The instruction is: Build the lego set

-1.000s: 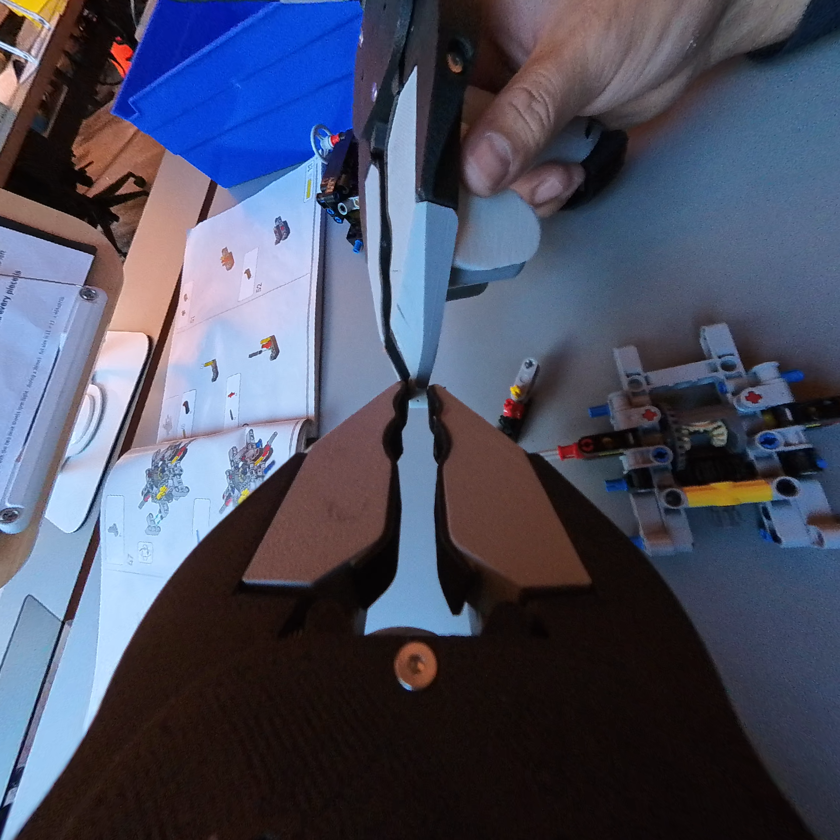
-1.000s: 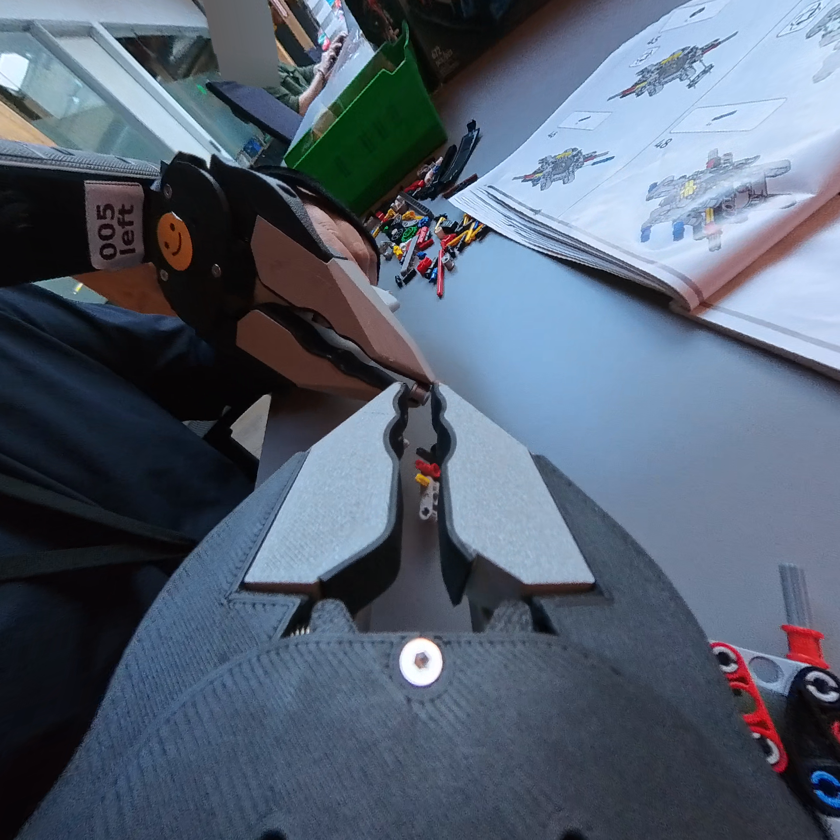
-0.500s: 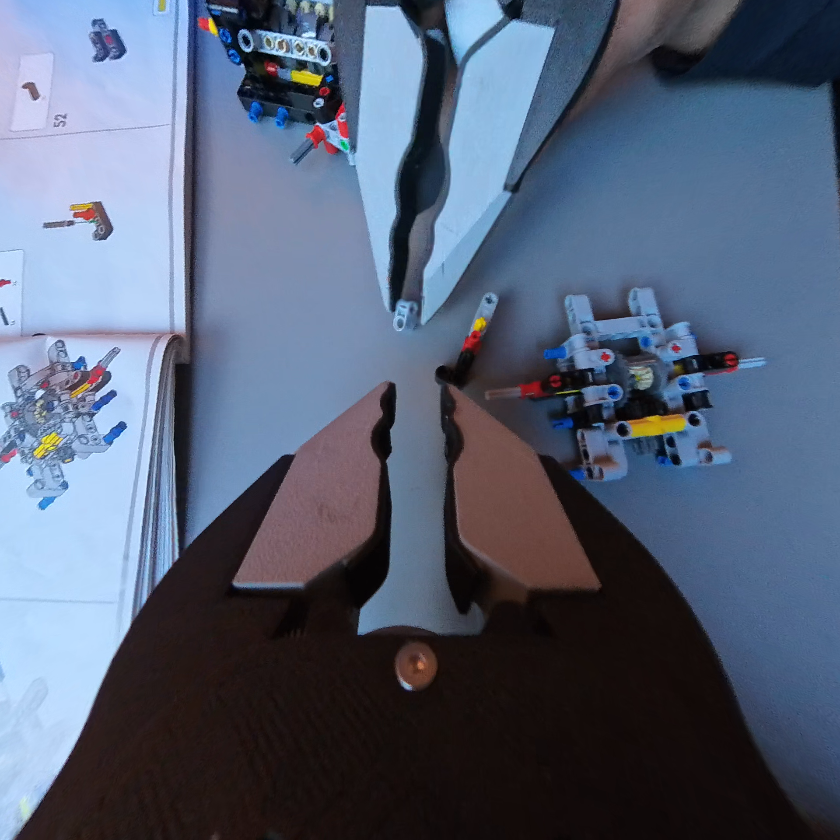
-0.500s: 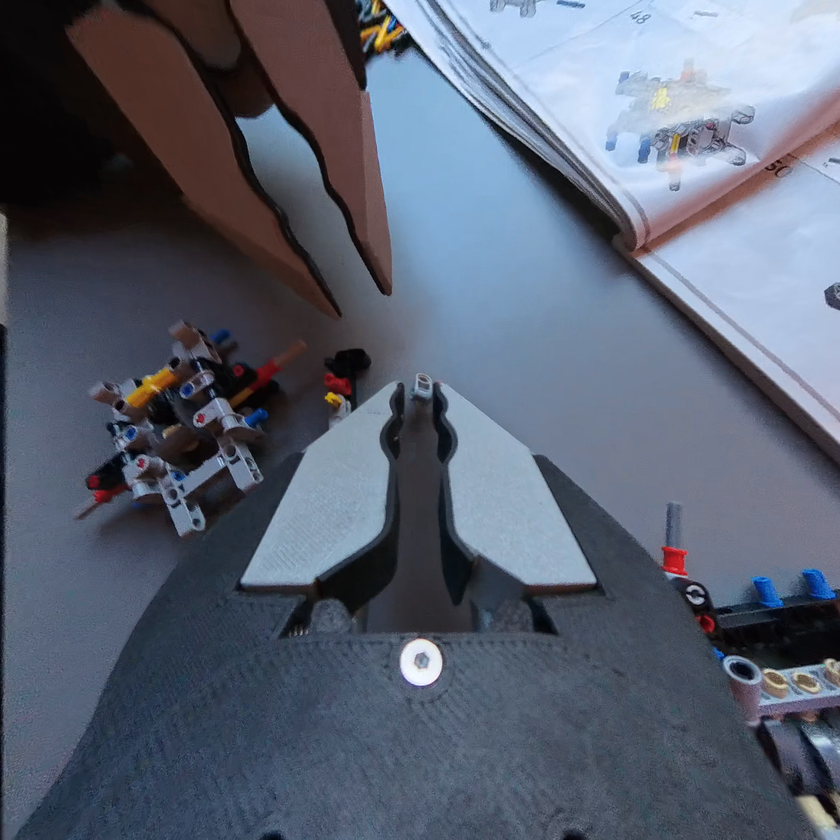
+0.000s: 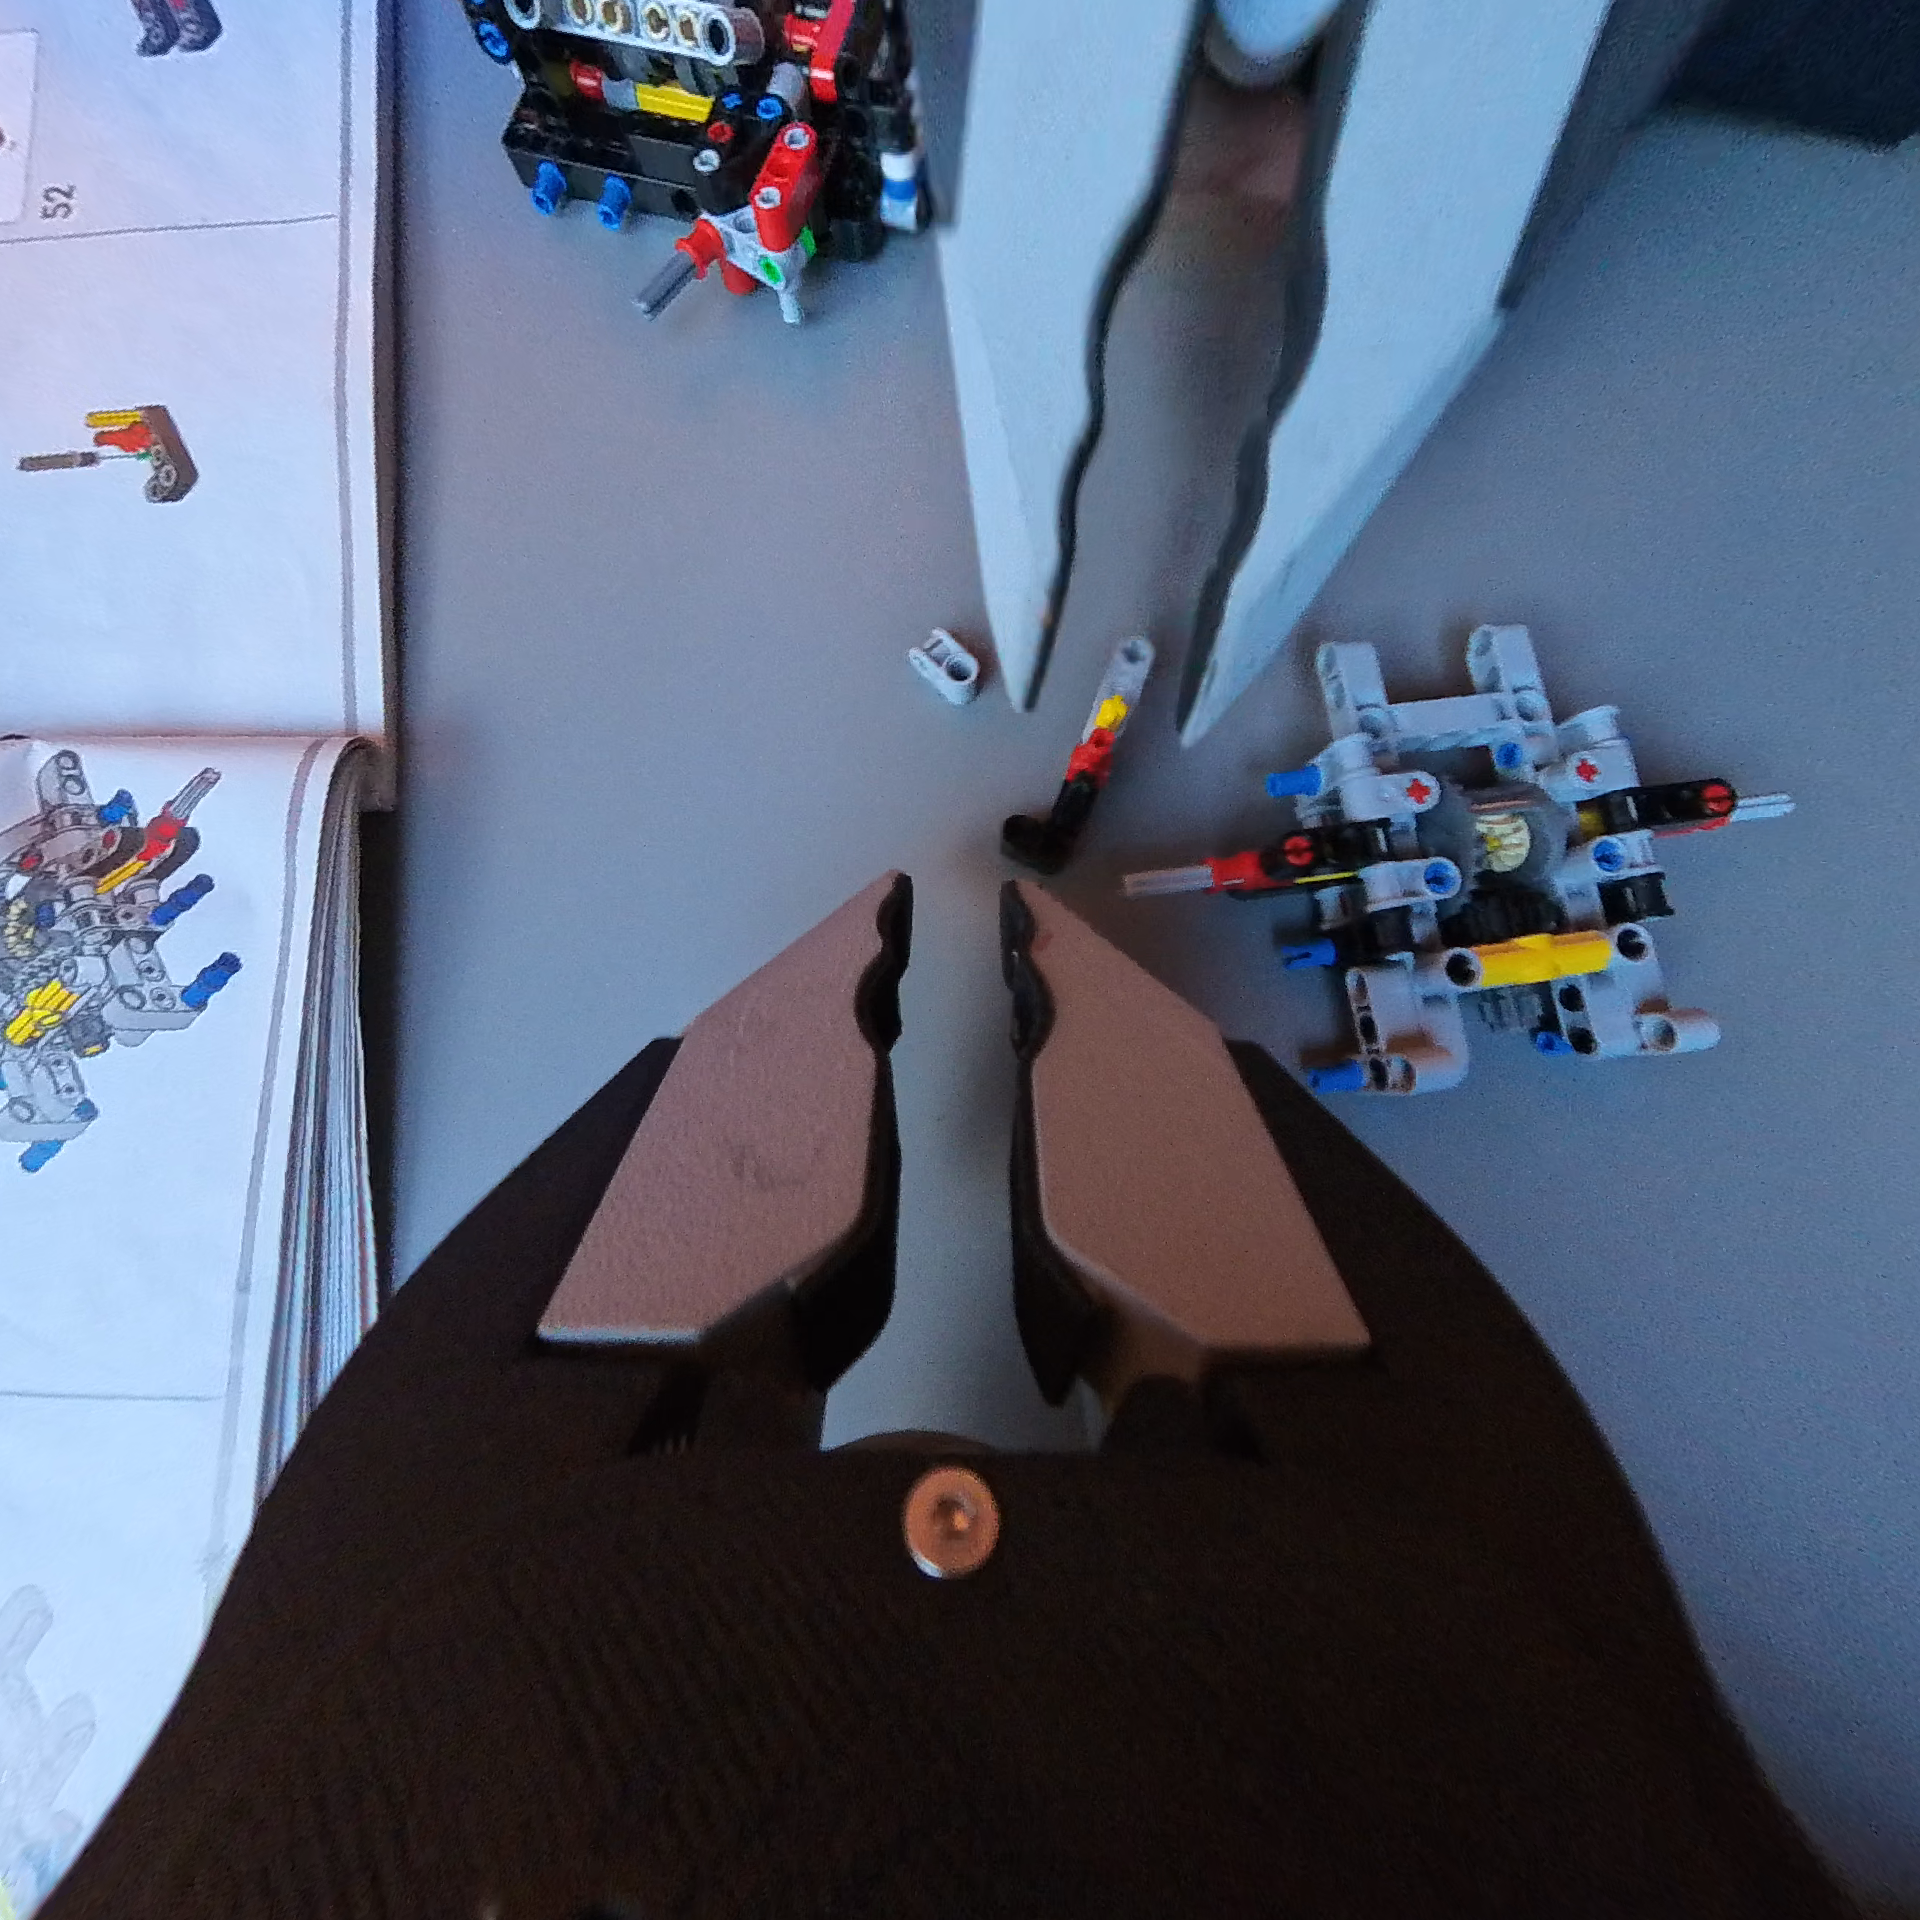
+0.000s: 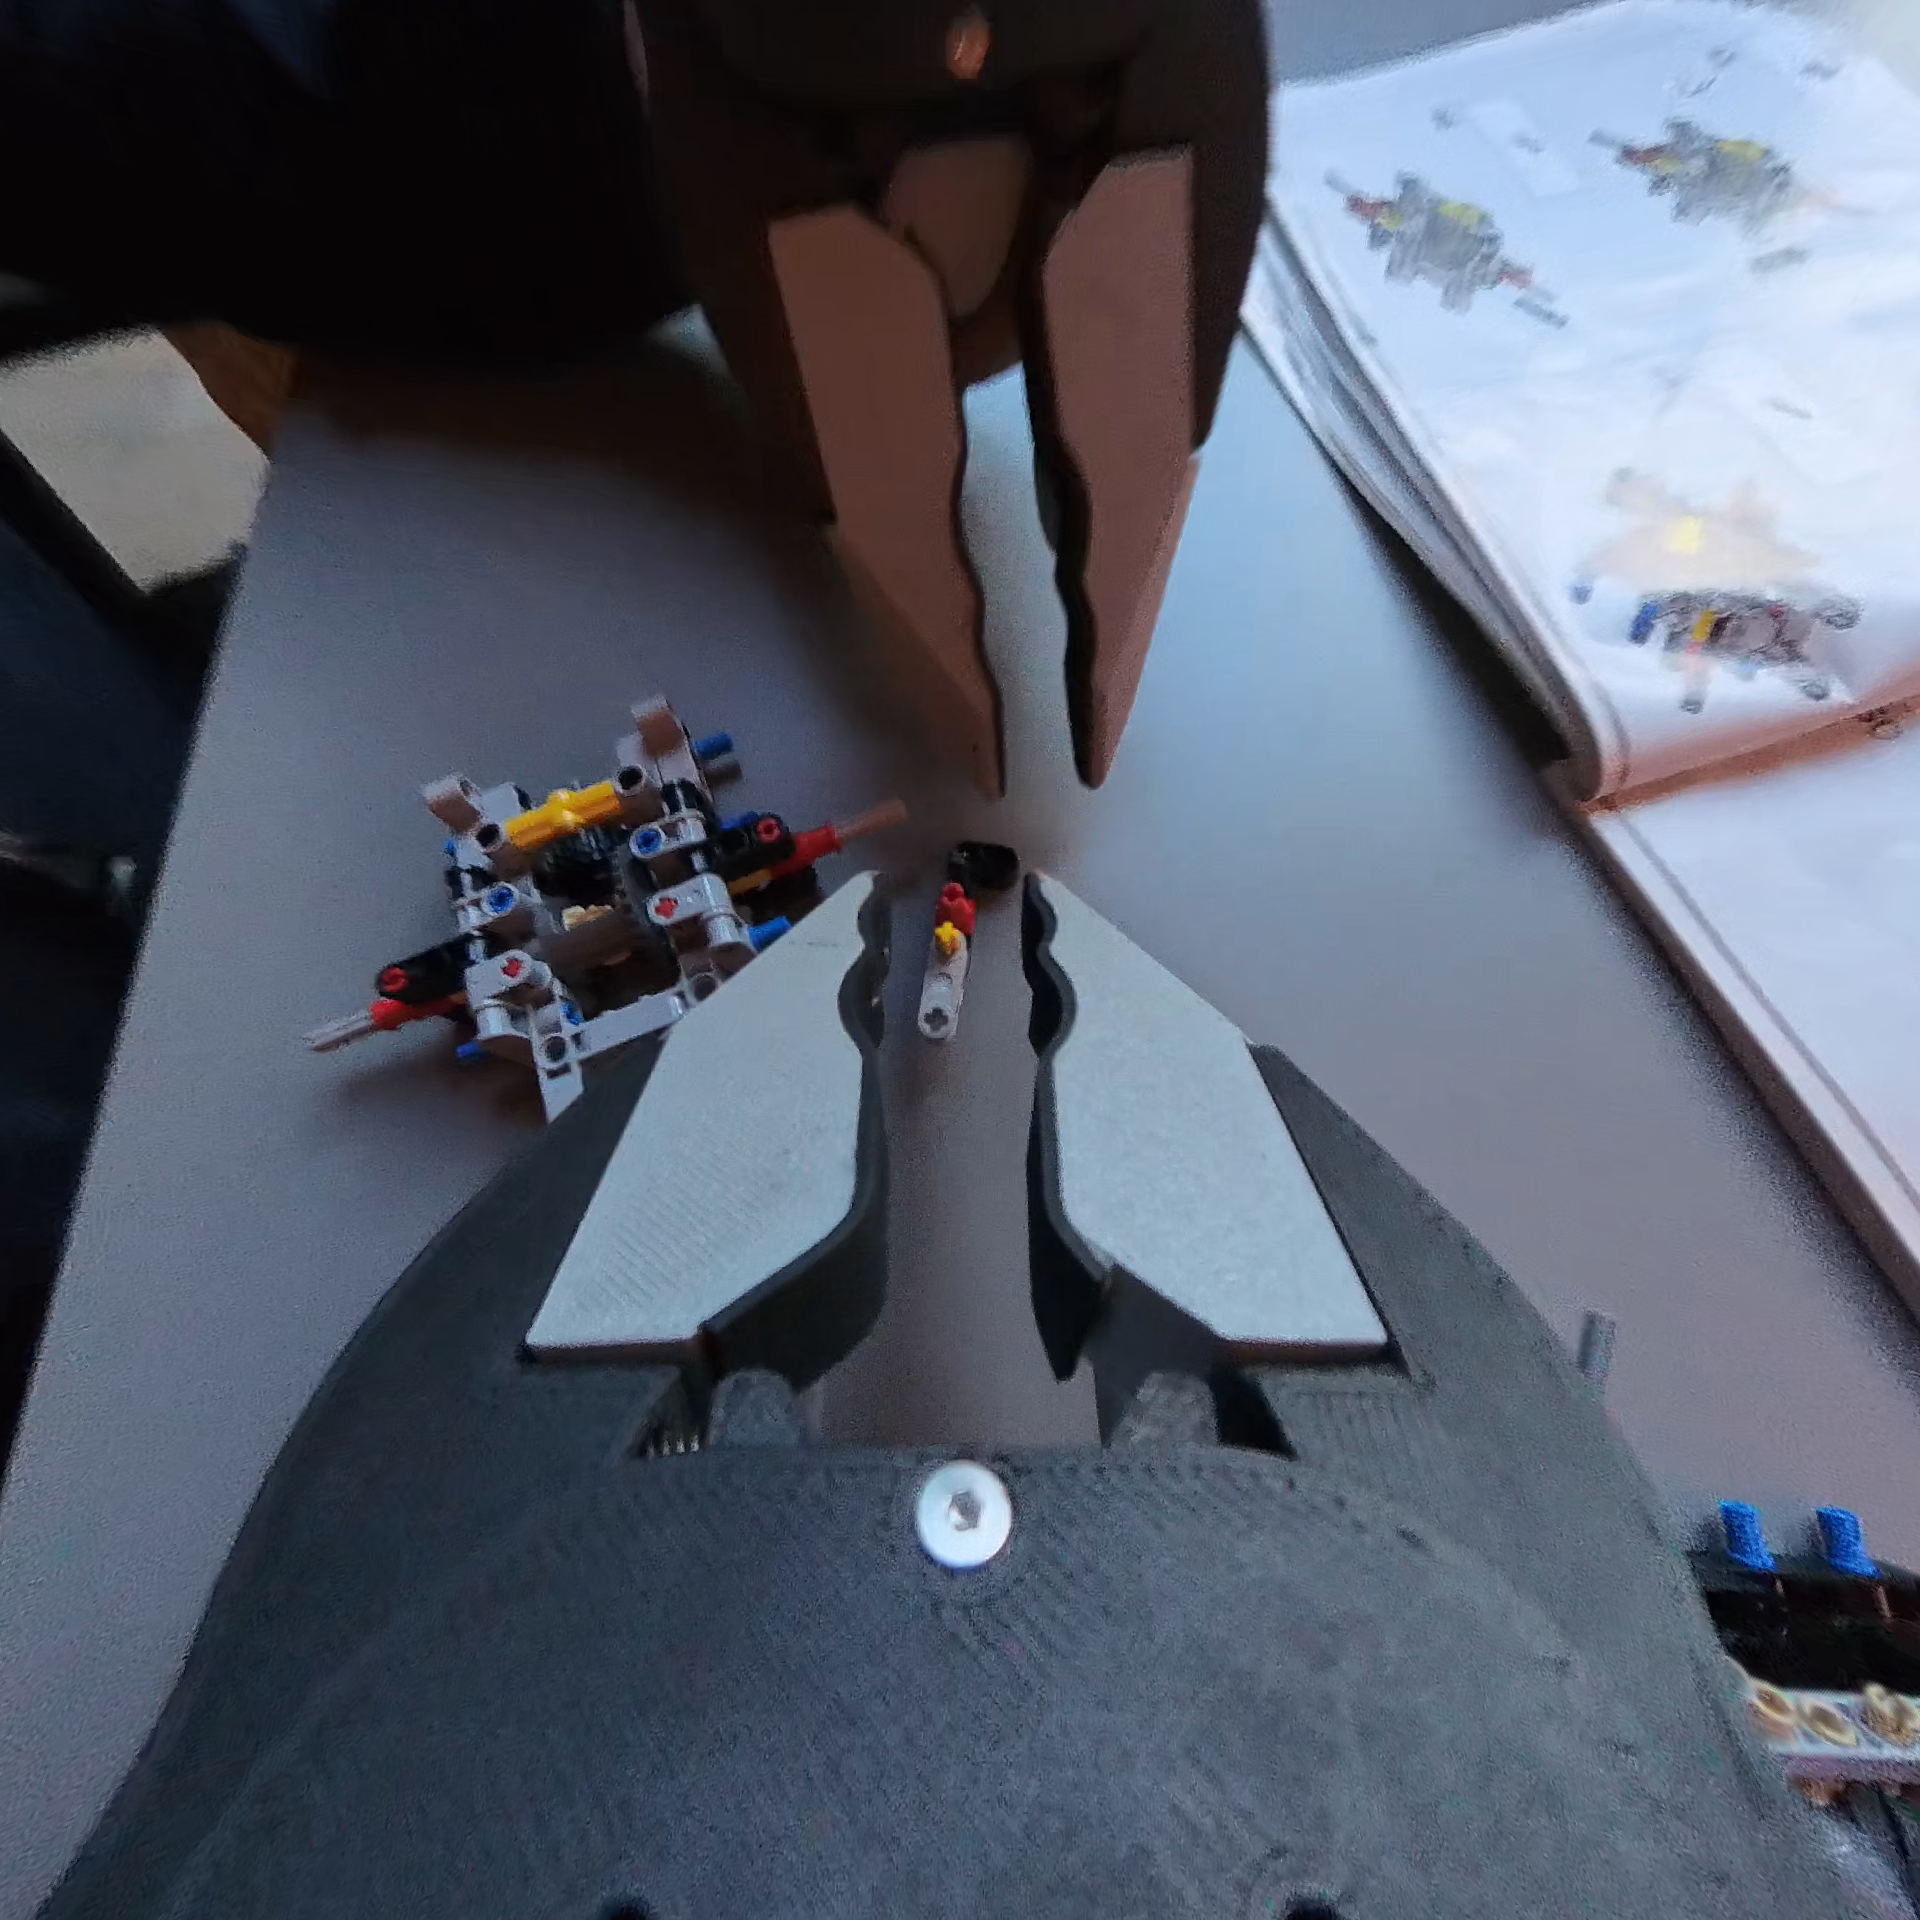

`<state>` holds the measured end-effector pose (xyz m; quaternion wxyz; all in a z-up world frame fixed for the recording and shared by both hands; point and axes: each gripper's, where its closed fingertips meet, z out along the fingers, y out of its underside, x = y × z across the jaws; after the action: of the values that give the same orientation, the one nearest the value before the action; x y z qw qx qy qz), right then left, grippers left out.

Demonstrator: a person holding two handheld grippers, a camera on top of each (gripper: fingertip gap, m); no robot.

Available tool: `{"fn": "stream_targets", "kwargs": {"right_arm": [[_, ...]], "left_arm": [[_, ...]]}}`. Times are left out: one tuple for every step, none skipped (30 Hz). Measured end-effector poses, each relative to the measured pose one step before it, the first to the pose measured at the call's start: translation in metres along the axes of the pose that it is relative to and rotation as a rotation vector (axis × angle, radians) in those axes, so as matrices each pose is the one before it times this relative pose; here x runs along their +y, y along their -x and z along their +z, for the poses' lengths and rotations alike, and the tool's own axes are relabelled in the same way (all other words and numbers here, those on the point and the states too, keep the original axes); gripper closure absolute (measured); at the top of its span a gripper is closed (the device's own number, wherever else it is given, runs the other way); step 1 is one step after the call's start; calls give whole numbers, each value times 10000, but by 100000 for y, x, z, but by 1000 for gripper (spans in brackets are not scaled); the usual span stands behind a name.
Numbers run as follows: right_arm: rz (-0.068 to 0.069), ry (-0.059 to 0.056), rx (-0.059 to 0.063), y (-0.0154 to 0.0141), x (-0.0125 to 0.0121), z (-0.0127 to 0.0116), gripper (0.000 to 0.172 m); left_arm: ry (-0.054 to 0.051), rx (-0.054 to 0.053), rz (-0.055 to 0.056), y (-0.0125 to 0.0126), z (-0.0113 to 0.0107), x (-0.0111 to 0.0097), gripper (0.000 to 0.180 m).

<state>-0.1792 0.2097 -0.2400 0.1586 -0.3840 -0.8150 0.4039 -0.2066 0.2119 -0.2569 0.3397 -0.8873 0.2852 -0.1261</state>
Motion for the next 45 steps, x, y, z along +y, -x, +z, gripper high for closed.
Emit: {"fn": "stream_targets", "kwargs": {"right_arm": [[-223, 424, 102, 128, 584, 573, 153], [-185, 378, 107, 65, 561, 516, 155], [-128, 328, 149, -70, 488, 426, 159], [-97, 205, 136, -87, 276, 280, 166], [-94, 31, 102, -73, -46, 56, 166], [-126, -25, 175, -208, -105, -121, 166], [-149, -126, 280, -376, -200, -230, 166], [-176, -265, 285, -377, -341, -346, 167], [-223, -369, 228, -275, -490, -411, 167], [-267, -350, 233, -256, -464, -402, 167], [-317, -234, 329, -355, -329, -346, 168], [-380, -118, 362, -380, -175, -241, 167], [-433, -42, 312, -248, -97, -160, 168], [-445, -19, 299, -189, -74, -85, 167], [-435, -27, 268, -130, -108, -31, 168], [-399, -40, 198, -10, -129, -1, 168], [-332, -36, 151, 49, -153, 11, 167], [-258, -11, 145, 10, -124, 10, 168], [-195, 4, 121, -16, -90, -8, 168], [-141, -4, 56, 17, -71, -26, 168], [-76, 27, 51, -33, 43, -30, 167], [-22, 37, 61, -92, 101, -22, 168], [22, -2, 60, -112, 59, -28, 168], [44, 3, 100, -194, 71, -32, 168], [55, 23, 105, -210, 98, -45, 167], [72, 48, 58, -141, 106, -36, 166], [57, 45, 59, -120, 72, -54, 165], [-6, -6, 78, -135, -56, -91, 165], [-52, -79, 81, -82, -198, -114, 164], [-68, -101, 95, -86, -268, -125, 163], [-84, -71, 93, -67, -282, -90, 163], [-98, -28, 68, -6, -229, -30, 163], [-115, 23, 68, 15, -140, 37, 164], [-141, 89, 78, 24, -35, 107, 164], [-155, 129, 87, 16, 24, 107, 166], [-145, 115, 89, 0, 16, 95, 167], [-112, 79, 19, 86, 15, 75, 168], [-52, 56, -3, 70, 50, 66, 171], [-15, 25, 33, -18, 26, 47, 171], [3, 6, 20, -37, 0, 0, 172], [24, 10, 16, -46, 1, 4, 172], [26, 24, 20, -41, 16, 9, 172], [22, 49, 35, -76, 49, 31, 172], [20, 72, 53, -91, 73, 53, 172], [45, 77, 91, -146, 71, 25, 172]], "left_arm": [[12, -31, -130, 153, -23, 69, 168], [35, 0, -188, 171, 4, 133, 169], [38, 10, -225, 192, 13, 145, 170], [8, 29, -262, 188, 11, 99, 170], [-35, 50, -306, 188, -12, 32, 170], [-119, 62, -345, 205, -57, -105, 171], [-179, 102, -411, 164, -115, -212, 171], [-240, 241, -429, -31, -164, -311, 171], [-299, 420, -399, -317, -202, -392, 170], [-301, 472, -390, -407, -233, -408, 170], [-276, 464, -378, -410, -219, -380, 169], [-284, 402, -316, -360, -213, -412, 168], [-281, 339, -215, -351, -183, -423, 168], [-238, 286, -123, -362, -128, -365, 168], [-174, 240, -71, -362, -50, -274, 168], [-109, 182, -86, -280, 68, -162, 168], [-40, 98, -123, -128, 152, -66, 168], [20, 50, -109, -47, 207, 54, 167], [84, 12, -56, 4, 233, 156, 168], [50, -34, 56, 24, 181, 94, 172], [-46, -118, 115, 85, 84, -62, 172], [-52, -80, 79, 27, 25, -90, 173], [-102, -59, 17, 9, -13, -181, 173], [-144, -102, -56, 87, -1, -238, 173], [-152, -100, -78, 95, 30, -241, 174], [-156, -76, -22, 31, 60, -243, 174], [-73, -74, -8, 51, 47, -121, 175], [-68, -110, -48, 140, -18, -111, 175], [-65, -62, -71, 99, -37, -99, 175], [-74, -3, -126, 60, -48, -92, 175], [-67, 24, -191, 51, -15, -79, 175], [-86, 58, -185, -7, 19, -85, 175], [-31, 66, -176, -29, 49, 3, 175], [6, 28, -148, 24, 89, 58, 175], [27, 12, -93, 32, 105, 85, 175], [59, -41, -59, 94, 116, 140, 175], [-15, -28, -65, 96, 51, 12, 175], [-14, -7, -64, 78, -8, -6, 175], [-8, 23, -47, 49, -12, 2, 175], [-24, 58, -88, -2, -17, -22, 175], [-34, 52, -74, -1, -4, -26, 175], [-36, 38, -57, 17, 0, -33, 175], [-56, 10, -63, 63, -6, -61, 175], [-72, -13, -52, 72, 4, -85, 175], [-120, 0, -72, 49, -19, -144, 175]]}}
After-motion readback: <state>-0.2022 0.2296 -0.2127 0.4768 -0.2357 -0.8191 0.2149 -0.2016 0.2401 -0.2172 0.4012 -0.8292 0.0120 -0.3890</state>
